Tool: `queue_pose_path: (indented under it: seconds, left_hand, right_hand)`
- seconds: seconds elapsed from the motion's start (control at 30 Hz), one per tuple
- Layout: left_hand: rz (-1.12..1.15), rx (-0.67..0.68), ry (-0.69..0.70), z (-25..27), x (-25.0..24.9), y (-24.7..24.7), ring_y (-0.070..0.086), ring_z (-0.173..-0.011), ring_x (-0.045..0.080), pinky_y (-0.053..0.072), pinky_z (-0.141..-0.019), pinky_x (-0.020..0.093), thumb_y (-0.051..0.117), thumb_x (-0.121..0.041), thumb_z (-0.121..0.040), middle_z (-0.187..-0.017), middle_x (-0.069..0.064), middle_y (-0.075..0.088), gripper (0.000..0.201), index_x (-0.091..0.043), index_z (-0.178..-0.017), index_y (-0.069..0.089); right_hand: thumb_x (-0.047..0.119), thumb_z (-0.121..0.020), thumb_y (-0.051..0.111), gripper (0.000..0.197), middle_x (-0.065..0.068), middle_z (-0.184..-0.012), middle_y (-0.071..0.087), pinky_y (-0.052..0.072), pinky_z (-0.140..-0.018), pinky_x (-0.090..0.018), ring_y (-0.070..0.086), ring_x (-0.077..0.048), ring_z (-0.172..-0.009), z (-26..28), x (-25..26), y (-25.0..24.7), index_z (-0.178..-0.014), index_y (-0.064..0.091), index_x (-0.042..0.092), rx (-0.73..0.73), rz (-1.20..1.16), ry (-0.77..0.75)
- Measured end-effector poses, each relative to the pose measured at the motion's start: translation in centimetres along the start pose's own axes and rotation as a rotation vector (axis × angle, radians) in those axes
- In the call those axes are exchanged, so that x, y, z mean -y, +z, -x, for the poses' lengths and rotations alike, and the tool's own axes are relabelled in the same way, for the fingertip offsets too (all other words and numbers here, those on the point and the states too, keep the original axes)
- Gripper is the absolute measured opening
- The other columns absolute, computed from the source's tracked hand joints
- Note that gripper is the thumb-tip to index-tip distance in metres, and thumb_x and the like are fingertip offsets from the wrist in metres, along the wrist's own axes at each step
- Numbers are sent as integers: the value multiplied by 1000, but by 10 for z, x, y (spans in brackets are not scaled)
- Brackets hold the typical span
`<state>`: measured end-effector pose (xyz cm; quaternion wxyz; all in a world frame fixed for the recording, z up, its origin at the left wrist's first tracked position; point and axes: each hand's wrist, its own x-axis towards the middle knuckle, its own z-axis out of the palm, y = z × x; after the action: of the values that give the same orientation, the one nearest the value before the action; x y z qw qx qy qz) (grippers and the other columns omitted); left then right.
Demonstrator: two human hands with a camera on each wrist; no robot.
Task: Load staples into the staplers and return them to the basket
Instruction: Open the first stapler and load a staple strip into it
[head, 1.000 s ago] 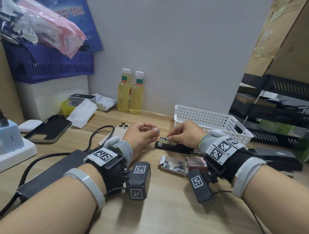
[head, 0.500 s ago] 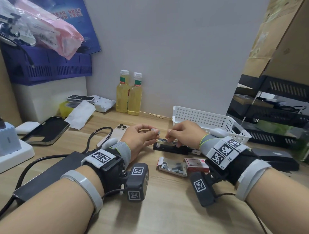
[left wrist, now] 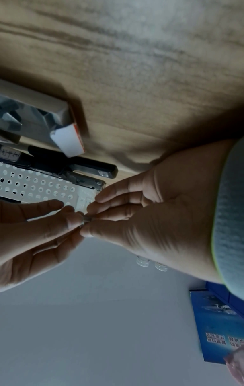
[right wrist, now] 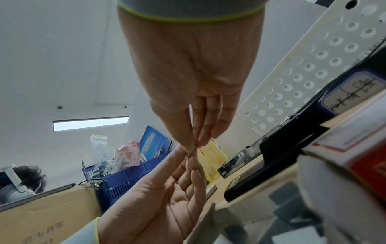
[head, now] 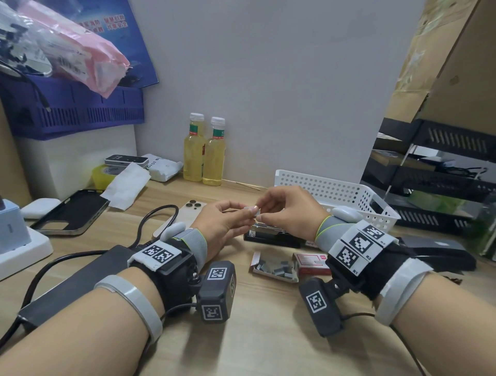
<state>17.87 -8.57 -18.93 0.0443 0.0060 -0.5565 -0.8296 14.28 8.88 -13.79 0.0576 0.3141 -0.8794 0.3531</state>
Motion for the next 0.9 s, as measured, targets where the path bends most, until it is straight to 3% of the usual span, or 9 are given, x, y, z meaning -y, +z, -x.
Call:
queue_pose_path:
  seconds: [0.17, 0.3, 0.47, 0.57, 0.73, 0.9]
  left_hand:
    - [44, 27, -18, -1, -1, -1, 73, -69, 15, 61, -69, 22, 76, -8, -81, -78, 10, 75, 29, 0, -105, 63]
    - [68, 28, -8, -1, 0, -2, 75, -78, 20, 62, -75, 26, 73, -2, -84, -89, 16, 77, 22, 1, -104, 64]
    - [88, 15, -3, -2, 1, -3, 75, -90, 25, 61, -83, 30, 74, 4, -81, -99, 20, 76, 23, 0, -101, 64]
    - [82, -1, -5, -2, 1, -3, 75, -95, 26, 59, -89, 33, 75, 7, -79, -102, 21, 76, 29, 1, -105, 63]
    - [87, 7, -11, -2, 1, -3, 76, -91, 25, 61, -81, 30, 73, 7, -80, -100, 21, 76, 27, 2, -105, 63]
    - [95, 15, -9, 0, 0, -2, 76, -87, 25, 61, -75, 27, 73, 8, -81, -98, 22, 76, 26, 3, -105, 63]
  right_hand:
    - [16, -78, 77, 11, 3, -78, 77, 60, -78, -30, 73, -12, -77, -2, 0, 1, -89, 78, 19, -24, 29, 16]
    - [21, -82, 78, 4, 5, -73, 76, 55, -74, -22, 72, -8, -72, -2, -4, -10, -86, 77, 22, -26, 67, 70]
    - [28, -82, 78, 6, 12, -77, 71, 43, -66, -12, 62, -3, -75, -1, -17, -18, -88, 79, 25, 100, 295, 193]
    - [27, -81, 79, 4, 16, -73, 69, 44, -64, -13, 62, -3, -76, -3, -19, -15, -84, 78, 28, 132, 309, 228]
    - [27, -78, 81, 6, 16, -69, 67, 42, -60, -15, 60, 0, -70, -5, -19, -11, -84, 79, 26, 125, 313, 239]
    - [28, -77, 82, 8, 15, -72, 68, 45, -63, -16, 59, 2, -72, -7, -20, -10, -84, 80, 26, 131, 318, 244]
